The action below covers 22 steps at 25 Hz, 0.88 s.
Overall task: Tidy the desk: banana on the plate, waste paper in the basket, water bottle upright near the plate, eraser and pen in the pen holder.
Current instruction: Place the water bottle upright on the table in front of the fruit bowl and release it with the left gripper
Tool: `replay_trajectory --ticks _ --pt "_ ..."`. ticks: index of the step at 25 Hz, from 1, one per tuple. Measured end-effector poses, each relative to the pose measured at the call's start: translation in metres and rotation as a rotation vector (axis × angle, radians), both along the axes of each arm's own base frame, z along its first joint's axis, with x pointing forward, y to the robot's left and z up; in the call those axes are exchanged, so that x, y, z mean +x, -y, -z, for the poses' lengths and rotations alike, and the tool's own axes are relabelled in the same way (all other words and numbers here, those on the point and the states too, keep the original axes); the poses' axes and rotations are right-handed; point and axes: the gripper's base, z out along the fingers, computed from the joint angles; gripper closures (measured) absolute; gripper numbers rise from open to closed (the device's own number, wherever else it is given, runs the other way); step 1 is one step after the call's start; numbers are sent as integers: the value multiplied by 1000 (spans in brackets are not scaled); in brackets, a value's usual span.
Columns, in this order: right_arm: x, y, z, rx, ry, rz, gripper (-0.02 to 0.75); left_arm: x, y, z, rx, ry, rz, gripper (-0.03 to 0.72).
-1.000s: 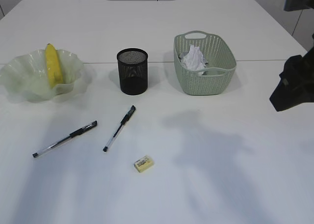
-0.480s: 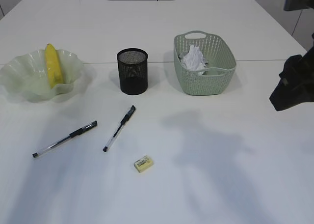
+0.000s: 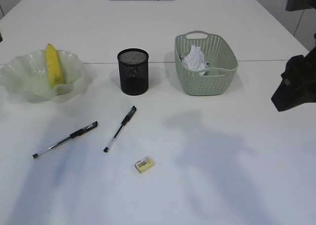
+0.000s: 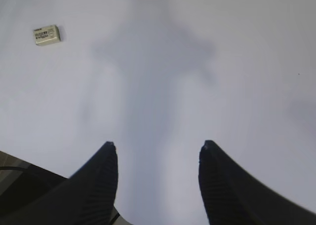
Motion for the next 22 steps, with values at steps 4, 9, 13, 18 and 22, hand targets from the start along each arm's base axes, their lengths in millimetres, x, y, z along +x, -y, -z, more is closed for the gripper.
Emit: replay_trajectory --ticks 4,9,13,18,22 --pt "0 0 0 0 0 0 344 5 0 3 -41 32 -12 297" --pt "0 0 0 0 0 0 344 -3 -4 20 -54 45 -34 297" --pt "0 0 0 0 0 0 344 -14 -8 38 -66 41 -67 297" --pt "0 0 1 -1 -2 0 344 -8 -9 50 -52 69 -86 297" --pt "0 0 1 -1 -2 0 344 0 -9 67 -37 71 -99 297"
